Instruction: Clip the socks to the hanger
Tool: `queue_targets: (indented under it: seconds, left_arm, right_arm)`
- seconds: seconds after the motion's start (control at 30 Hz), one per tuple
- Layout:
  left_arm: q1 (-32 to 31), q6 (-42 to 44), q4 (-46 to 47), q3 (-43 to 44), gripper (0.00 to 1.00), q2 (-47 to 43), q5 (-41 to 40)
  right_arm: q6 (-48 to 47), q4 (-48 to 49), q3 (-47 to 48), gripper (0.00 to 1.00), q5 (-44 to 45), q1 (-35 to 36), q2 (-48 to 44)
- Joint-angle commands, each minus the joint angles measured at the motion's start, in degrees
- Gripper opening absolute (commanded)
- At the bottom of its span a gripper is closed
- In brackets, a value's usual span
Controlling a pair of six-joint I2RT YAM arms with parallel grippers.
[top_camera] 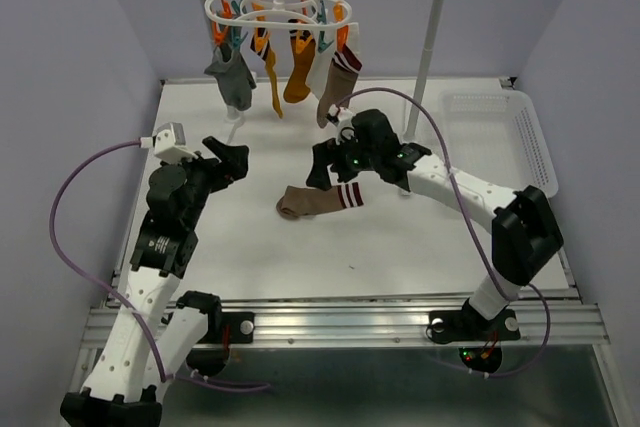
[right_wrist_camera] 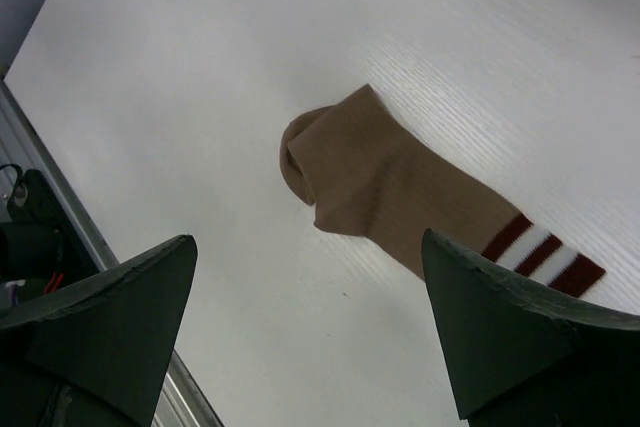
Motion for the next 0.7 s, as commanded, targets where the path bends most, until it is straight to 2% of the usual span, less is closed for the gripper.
queue_targets:
  seconds: [0.0, 0.13, 0.33, 0.5, 0.67]
  left_arm:
    - [-0.07, -0.28, 3.81, -0.97, 0.99, 3.96, 7.57]
    - [-1.65, -2.12, 11.08, -6.75, 0.99, 7.39, 13.29]
    - [-4.46, -1.43, 14.09, -8.79, 0.99, 10.99, 13.73]
    - [-6.14, -0.37, 14.71, -8.88, 0.99, 12.75, 10.66]
    - [-6.31, 1.21, 16.64, -7.48, 0.99, 15.3, 11.27]
  right_arm:
    - [3.09, 1.48, -6.79, 1.0, 9.86, -0.77, -5.33]
    - [6.34, 5.17, -14.5, 1.0, 6.71, -1.91, -6.74]
    - [7.75, 10.44, -14.87, 1.0, 2.92, -3.05, -0.33]
    - [11.52, 11.42, -15.57, 1.0, 4.68, -7.26, 4.6]
    - [13.2, 10.54, -20.84, 1.0, 11.96, -12.45, 1.18]
